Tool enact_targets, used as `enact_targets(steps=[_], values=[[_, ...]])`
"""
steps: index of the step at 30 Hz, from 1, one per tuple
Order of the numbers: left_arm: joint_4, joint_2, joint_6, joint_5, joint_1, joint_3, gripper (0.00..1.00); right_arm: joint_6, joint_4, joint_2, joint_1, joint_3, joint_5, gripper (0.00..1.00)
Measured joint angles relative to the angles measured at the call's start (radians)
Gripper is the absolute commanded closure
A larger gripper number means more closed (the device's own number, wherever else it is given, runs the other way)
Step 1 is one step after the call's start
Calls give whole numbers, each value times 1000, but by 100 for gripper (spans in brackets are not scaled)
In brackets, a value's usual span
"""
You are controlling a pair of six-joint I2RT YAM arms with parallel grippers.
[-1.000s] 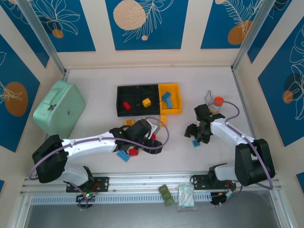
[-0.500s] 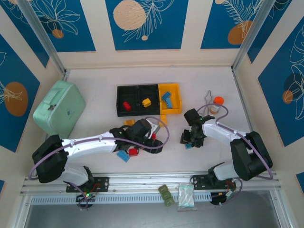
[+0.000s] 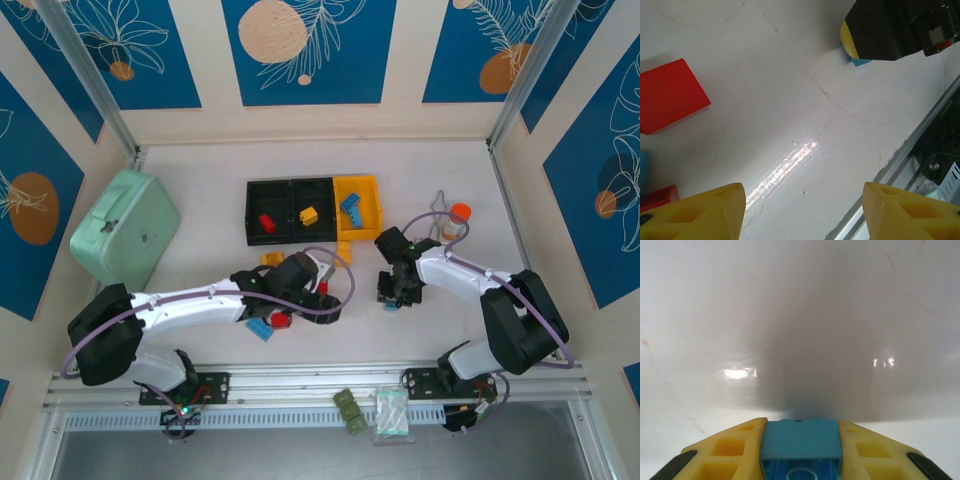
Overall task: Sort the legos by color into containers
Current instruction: Pick up the lego from the bottom-right of the table, then place the lego in the container.
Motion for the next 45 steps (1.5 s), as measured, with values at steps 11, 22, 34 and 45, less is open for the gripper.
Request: enact_targets(steps=[11,22,34,45], values=[[-62,-125,-49,-144,9,-7,37,-95,-29,107,-14,364,0,71],[-138,-224,-84,-213,18,-40,36,-195,-57,475,-101,824,19,70],[-192,-301,-106,-243,18,-64,36,-241,-203,795,-132,1255,71,68],[-200,-313,-109,-257,20,-72,36,-261,-289,904,-132,1376,119,61]])
